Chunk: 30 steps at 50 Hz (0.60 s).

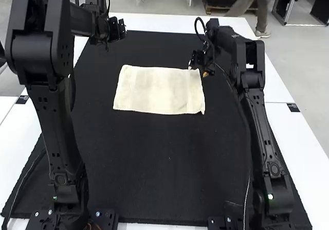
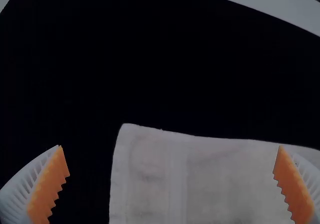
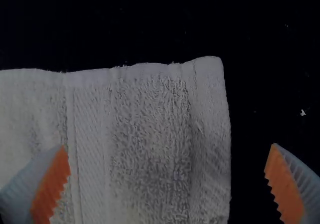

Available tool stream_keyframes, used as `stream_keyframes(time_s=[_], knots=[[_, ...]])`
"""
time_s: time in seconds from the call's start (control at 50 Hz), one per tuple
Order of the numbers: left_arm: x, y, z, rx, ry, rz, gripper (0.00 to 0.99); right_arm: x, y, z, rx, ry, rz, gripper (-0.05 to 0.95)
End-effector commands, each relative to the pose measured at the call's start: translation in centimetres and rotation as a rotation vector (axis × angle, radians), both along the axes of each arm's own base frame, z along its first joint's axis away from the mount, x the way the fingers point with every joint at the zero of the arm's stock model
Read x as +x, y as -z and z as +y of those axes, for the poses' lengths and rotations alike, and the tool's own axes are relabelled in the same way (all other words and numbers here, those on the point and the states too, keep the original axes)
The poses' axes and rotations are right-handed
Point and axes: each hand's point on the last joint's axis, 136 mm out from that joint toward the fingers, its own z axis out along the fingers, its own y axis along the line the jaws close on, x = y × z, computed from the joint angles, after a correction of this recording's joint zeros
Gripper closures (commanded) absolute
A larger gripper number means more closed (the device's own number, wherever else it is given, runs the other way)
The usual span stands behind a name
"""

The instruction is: Fold the towel.

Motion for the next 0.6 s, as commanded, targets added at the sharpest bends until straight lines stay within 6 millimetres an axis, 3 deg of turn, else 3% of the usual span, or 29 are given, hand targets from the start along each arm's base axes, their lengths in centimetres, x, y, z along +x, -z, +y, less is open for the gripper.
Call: stream_keyframes(time_s=[0.0,0.34,0.58], knots=[[0.6,-0.1,-0.7,-0.003,0.021,-0.009,0.028,0.5,-1.1,1.4,0.022,-0.013,-0.029,-0.01],[0.6,0.0,-0.6,-0.003,0.019,-0.008,0.028,0.4,-1.0,2.5,0.051,-0.019,-0.023,0.09],[0.7,-0.2,-0.6,-0.003,0.019,-0.011,0.028,0.5,-1.0,2.2,0.06,-0.001,-0.017,0.09]])
